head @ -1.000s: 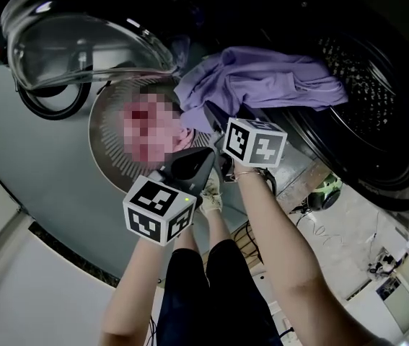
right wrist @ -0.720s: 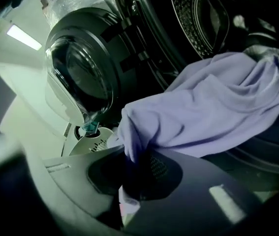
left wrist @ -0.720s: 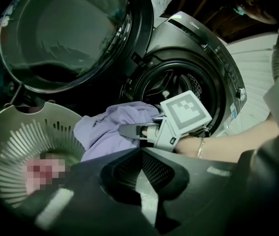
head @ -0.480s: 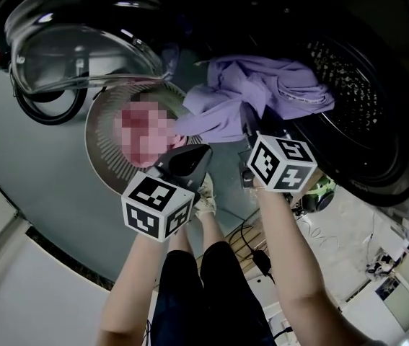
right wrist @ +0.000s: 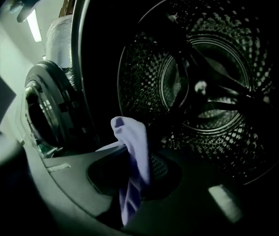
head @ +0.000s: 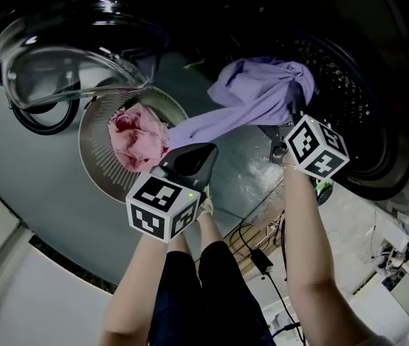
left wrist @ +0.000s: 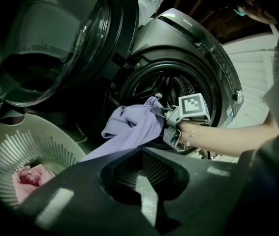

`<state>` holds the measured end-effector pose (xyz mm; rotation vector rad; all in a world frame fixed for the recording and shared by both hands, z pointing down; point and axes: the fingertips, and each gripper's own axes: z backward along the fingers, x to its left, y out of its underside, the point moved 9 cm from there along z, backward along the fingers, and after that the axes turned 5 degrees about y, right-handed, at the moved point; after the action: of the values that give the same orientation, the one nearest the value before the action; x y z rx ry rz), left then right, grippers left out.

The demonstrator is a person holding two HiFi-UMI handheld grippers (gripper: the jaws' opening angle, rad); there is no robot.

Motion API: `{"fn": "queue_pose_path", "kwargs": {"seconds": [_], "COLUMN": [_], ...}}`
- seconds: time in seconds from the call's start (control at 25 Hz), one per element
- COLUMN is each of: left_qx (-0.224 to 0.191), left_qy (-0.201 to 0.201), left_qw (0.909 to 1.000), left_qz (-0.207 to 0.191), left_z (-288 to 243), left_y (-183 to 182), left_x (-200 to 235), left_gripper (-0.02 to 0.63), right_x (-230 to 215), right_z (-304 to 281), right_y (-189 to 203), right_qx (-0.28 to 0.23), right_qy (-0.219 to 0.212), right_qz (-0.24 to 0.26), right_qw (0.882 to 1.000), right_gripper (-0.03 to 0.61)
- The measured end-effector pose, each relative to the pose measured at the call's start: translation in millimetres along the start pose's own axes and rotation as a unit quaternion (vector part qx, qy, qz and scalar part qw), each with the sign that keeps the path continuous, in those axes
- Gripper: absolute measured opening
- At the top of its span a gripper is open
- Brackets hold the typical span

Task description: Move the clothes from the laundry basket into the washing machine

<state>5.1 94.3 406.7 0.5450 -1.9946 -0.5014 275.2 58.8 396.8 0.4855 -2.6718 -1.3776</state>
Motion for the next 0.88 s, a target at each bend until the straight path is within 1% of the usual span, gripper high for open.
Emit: {"fn": "queue_pose_path", "kwargs": {"seconds": [0.08, 0.2, 0.32, 0.4, 0.48, 0.52, 0.6, 0.64, 0.68, 0.72, 0.76, 0.8, 0.88], "left_qx": [0.001, 0.005, 0.006, 0.006, 0.009, 0.011, 0.015, 0.017, 0.018, 0.018, 0.018, 0.018, 0.02], "left_qy": [0.001, 0.001, 0.0, -0.001, -0.001, -0.001, 0.0, 0.0, 0.0, -0.001, -0.001, -0.001, 0.0], "left_qw": [1.0, 1.0, 1.0, 1.0, 1.0, 0.9999, 0.9999, 0.9998, 0.9998, 0.9998, 0.9998, 0.9998, 0.9998], "left_qz": [-0.002, -0.005, -0.005, -0.003, 0.0, 0.001, 0.004, 0.005, 0.005, 0.006, 0.007, 0.007, 0.005], "left_z": [-3.2, -4.4, -3.6, -3.2, -2.7, -2.8, -4.1, -5.0, -5.8, -6.5, -7.2, -8.1, -10.1], "left_y": [-1.1, -0.2, 1.6, 3.6, 6.9, 9.0, 12.2, 13.0, 13.5, 13.9, 14.1, 14.2, 14.2], "left_x": [0.6, 2.2, 5.6, 8.5, 10.7, 11.4, 13.2, 14.4, 15.3, 16.1, 16.8, 17.4, 17.6], "left_gripper": [0.002, 0.002, 0.002, 0.002, 0.002, 0.002, 0.002, 0.002, 0.002, 0.002, 0.002, 0.002, 0.002], "right_x": [-14.3, -33.1, -48.8, -57.5, -63.8, -66.5, -72.8, -76.9, -81.9, -87.1, -91.2, -93.0, -87.8], "right_z": [-5.8, -14.7, -22.1, -28.6, -35.7, -38.5, -44.0, -46.6, -48.1, -48.0, -46.6, -43.5, -31.2], "right_y": [-10.1, -23.3, -33.0, -33.3, -25.7, -19.8, -6.9, -1.1, 3.8, 7.1, 8.5, 8.3, 6.6], "right_qx": [-0.021, -0.048, -0.062, -0.051, -0.026, -0.012, 0.016, 0.03, 0.043, 0.052, 0.056, 0.054, 0.042], "right_qy": [0.03, 0.065, 0.105, 0.13, 0.148, 0.154, 0.163, 0.166, 0.17, 0.174, 0.176, 0.173, 0.156], "right_qz": [-0.005, -0.016, -0.015, -0.025, -0.039, -0.045, -0.064, -0.081, -0.103, -0.123, -0.138, -0.144, -0.138], "right_qw": [0.999, 0.997, 0.992, 0.99, 0.988, 0.987, 0.985, 0.982, 0.979, 0.976, 0.973, 0.973, 0.977], "right_gripper": [0.061, 0.063, 0.063, 0.066, 0.071, 0.083, 0.127, 0.149, 0.215, 0.311, 0.369, 0.39, 0.405]}}
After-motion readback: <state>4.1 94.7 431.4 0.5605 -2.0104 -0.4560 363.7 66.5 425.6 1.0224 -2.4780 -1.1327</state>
